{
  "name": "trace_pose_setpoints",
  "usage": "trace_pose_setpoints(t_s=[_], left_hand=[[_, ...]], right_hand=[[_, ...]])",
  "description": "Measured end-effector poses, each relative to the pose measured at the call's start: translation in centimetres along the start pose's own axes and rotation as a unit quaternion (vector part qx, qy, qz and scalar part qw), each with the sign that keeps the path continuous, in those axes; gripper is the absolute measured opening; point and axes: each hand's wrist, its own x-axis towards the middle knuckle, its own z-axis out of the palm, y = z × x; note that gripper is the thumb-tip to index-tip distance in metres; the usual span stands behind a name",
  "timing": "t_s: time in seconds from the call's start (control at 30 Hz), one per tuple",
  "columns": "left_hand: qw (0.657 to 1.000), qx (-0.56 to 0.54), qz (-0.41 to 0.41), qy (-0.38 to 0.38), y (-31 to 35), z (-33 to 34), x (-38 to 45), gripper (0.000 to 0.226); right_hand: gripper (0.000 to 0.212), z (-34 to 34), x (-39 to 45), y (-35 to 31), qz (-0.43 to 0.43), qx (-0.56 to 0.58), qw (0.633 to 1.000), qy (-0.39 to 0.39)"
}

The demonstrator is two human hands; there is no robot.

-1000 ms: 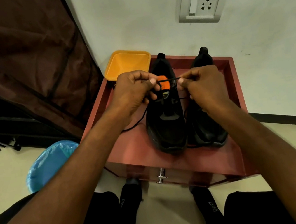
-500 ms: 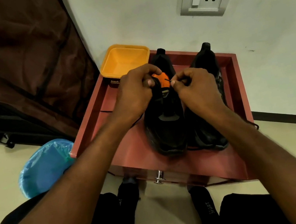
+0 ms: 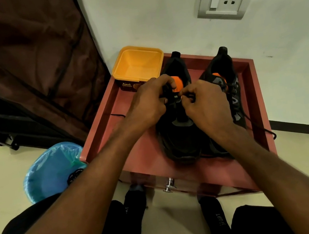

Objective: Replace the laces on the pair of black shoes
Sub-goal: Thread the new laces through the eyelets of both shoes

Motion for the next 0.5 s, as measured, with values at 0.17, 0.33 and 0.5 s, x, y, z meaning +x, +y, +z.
trace_pose_setpoints(t_s=[0.17, 0.33, 0.5], left_hand=[[1.000, -0.022, -0.008, -0.009, -0.3, -0.1, 0.0, 0.052], [0.999, -0.045, -0.013, 0.000, -0.4, -0.1, -0.2, 0.054], [0.998, -0.059, -0.039, 0.002, -0.4, -0.1, -0.4, 0.049]], right_hand=[[0.023, 1.0, 0.2, 0.0, 0.033, 0.037, 0.999, -0.018], [0.019, 0.9, 0.9, 0.7, 0.067, 0.132, 0.986, -0.070], [0.031, 0.5, 0.1, 0.2, 0.046, 0.021, 0.998, -0.035]])
